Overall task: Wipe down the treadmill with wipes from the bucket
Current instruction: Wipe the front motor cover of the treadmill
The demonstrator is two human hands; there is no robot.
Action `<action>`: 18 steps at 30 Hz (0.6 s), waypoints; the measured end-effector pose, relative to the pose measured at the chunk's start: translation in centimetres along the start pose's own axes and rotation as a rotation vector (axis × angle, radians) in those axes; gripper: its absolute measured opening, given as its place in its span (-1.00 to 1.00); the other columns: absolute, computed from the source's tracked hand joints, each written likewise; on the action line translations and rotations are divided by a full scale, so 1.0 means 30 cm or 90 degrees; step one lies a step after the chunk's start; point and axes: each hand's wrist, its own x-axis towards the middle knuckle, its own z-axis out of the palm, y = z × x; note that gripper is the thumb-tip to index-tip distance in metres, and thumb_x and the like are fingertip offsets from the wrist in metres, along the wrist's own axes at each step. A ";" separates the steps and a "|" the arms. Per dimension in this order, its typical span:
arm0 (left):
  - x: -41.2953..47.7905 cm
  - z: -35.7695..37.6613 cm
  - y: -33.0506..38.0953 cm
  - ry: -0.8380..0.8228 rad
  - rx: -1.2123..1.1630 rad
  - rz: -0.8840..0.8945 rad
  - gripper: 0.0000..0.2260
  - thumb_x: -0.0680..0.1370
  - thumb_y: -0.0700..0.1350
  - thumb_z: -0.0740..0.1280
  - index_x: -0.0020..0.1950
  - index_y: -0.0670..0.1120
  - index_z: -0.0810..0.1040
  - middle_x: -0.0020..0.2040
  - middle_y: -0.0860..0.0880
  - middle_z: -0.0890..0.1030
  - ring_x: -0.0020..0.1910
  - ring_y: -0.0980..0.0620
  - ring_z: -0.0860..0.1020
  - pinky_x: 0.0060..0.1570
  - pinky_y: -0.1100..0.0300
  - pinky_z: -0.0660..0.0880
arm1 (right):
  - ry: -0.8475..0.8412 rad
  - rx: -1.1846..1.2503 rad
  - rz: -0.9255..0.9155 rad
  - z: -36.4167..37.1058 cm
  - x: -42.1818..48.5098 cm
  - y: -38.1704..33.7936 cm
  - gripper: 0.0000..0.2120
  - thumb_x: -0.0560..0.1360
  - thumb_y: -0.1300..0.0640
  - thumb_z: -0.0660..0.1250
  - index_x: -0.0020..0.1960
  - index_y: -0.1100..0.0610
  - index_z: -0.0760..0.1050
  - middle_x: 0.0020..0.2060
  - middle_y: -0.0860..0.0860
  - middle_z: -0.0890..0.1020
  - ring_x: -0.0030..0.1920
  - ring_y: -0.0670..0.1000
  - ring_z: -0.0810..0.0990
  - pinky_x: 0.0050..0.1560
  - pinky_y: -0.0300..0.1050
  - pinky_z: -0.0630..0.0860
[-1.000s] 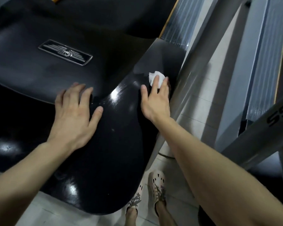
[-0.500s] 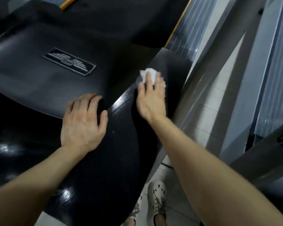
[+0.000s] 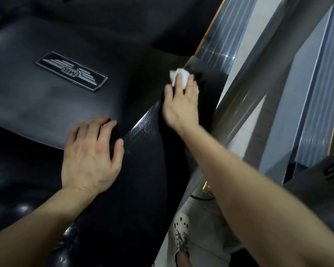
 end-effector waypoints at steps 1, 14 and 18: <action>-0.001 -0.001 0.002 -0.003 -0.001 0.000 -0.54 0.68 0.08 0.18 0.46 -0.16 0.52 0.41 -0.17 0.53 0.30 -0.25 0.51 0.44 -0.21 0.34 | -0.001 -0.002 -0.030 0.018 -0.138 0.006 -0.35 0.75 -0.20 0.00 0.75 0.03 -0.03 0.72 0.19 -0.12 0.71 0.17 -0.16 0.69 0.12 -0.20; -0.001 0.006 -0.003 0.000 -0.009 -0.002 -0.53 0.67 0.07 0.18 0.46 -0.19 0.52 0.42 -0.19 0.53 0.31 -0.31 0.51 0.42 -0.24 0.35 | 0.053 0.012 0.237 -0.002 0.009 0.003 -0.24 0.72 -0.30 -0.04 0.74 0.10 -0.13 0.69 0.28 -0.19 0.69 0.28 -0.19 0.66 0.20 -0.26; -0.004 0.008 0.000 -0.007 -0.018 -0.010 -0.53 0.66 0.06 0.19 0.45 -0.19 0.52 0.43 -0.19 0.52 0.34 -0.31 0.50 0.41 -0.25 0.35 | -0.011 0.014 0.122 0.051 -0.316 0.023 -0.26 0.74 -0.27 -0.02 0.74 0.07 -0.20 0.69 0.22 -0.28 0.69 0.16 -0.25 0.66 0.15 -0.26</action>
